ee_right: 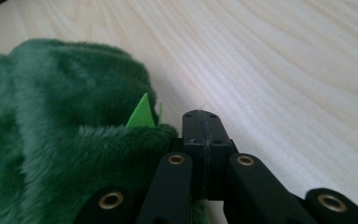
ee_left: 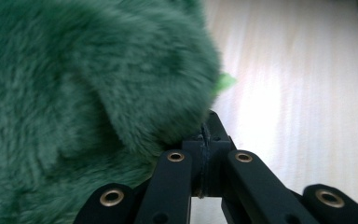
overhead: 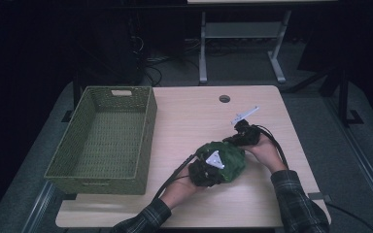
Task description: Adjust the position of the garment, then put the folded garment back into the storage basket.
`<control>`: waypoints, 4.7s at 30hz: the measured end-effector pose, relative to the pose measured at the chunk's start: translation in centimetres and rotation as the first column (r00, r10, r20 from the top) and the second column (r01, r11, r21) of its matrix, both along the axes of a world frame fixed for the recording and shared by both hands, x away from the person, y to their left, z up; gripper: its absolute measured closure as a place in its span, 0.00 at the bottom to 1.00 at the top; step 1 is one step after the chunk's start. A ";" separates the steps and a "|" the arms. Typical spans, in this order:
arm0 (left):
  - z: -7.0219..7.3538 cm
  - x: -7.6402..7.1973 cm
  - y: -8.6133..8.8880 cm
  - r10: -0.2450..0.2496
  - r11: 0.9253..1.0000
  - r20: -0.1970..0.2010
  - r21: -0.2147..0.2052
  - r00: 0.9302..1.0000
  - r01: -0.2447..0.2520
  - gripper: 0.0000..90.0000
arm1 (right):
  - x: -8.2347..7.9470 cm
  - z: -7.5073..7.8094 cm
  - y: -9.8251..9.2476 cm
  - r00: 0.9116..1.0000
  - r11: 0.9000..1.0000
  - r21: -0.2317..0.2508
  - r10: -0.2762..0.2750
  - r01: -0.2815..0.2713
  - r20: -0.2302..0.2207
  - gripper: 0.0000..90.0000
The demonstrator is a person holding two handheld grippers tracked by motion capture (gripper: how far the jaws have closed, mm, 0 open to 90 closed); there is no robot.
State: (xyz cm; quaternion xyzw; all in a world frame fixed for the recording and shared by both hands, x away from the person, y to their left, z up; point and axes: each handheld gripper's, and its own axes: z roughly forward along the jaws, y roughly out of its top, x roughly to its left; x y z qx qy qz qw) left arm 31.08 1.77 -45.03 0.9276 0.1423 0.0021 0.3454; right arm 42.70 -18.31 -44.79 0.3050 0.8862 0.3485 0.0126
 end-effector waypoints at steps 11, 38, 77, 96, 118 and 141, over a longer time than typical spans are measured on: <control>-0.1 0.9 1.8 0.034 0.999 0.015 0.036 0.999 -0.034 1.00 | -2.5 -0.3 -2.0 1.000 1.000 0.001 0.001 -0.001 -0.013 1.00; 0.3 2.3 5.3 0.069 0.994 0.049 0.085 0.996 -0.073 0.99 | -9.6 0.0 -3.3 0.997 0.999 0.050 -0.013 0.010 0.070 0.87; 6.4 1.7 4.9 0.002 0.990 0.085 0.141 0.996 -0.014 0.15 | -13.8 -3.6 -10.5 0.908 0.924 -0.013 -0.374 0.383 0.186 0.03; 5.7 3.2 0.7 -0.123 0.965 0.070 0.241 0.990 0.103 0.14 | -13.8 -3.5 -10.5 0.905 0.920 -0.008 -0.382 0.391 0.188 0.06; 0.7 4.2 -1.7 -0.179 0.931 0.042 0.329 0.983 0.156 0.14 | -13.8 -3.6 -10.4 0.907 0.922 -0.013 -0.378 0.387 0.185 0.03; 1.0 4.8 -2.0 -0.170 0.929 -0.099 0.316 0.981 0.192 0.76 | -13.8 -3.6 -10.4 0.907 0.922 -0.013 -0.379 0.388 0.185 0.03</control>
